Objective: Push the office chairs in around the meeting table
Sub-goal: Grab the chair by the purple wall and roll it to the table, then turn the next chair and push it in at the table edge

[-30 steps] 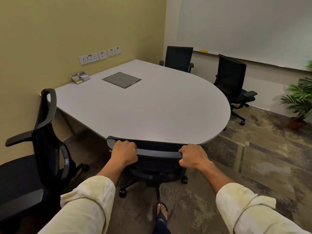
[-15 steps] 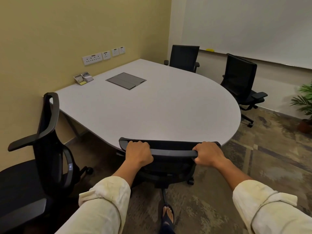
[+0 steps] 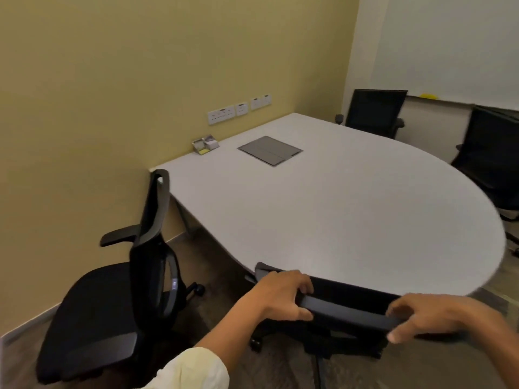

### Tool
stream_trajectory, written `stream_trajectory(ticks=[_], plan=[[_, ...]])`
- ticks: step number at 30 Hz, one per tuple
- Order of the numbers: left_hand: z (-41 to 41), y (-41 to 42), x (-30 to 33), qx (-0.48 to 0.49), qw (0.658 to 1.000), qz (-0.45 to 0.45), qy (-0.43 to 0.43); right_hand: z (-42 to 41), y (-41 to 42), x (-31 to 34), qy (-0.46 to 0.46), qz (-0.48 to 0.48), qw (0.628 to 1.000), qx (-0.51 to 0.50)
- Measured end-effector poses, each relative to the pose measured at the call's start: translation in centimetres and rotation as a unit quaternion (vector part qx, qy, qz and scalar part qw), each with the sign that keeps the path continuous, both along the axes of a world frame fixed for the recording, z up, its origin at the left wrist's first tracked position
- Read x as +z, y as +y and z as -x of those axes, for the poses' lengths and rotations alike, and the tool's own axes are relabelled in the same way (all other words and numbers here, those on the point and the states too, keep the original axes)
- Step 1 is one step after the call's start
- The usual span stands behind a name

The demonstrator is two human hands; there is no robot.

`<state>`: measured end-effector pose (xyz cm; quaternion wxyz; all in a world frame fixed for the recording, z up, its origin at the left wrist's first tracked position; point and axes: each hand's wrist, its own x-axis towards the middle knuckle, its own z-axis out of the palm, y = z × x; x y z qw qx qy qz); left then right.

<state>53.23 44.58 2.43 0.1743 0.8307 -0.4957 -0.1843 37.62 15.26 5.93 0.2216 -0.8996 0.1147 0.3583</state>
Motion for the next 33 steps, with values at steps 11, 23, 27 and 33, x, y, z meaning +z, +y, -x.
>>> stream_trajectory(ticks=[11, 23, 27, 33], plan=[[-10.4, 5.6, 3.9, 0.408, 0.899, 0.155, -0.024, -21.8, 7.3, 7.0, -0.104, -0.057, 0.979, 0.167], [-20.6, 14.7, 2.7, 0.611, 0.785, 0.075, -0.074, -39.0, 23.9, 3.5, -0.299, -0.063, 0.919, 0.251], [-22.2, 16.7, 1.2, 0.606, 0.793, 0.051, 0.019, -41.5, 27.0, 2.9, -0.314, -0.035, 0.913, 0.259], [-22.3, 18.9, -0.2, 0.625, 0.779, 0.001, -0.053, -43.1, 29.7, 1.8, -0.330, 0.012, 0.901, 0.282]])
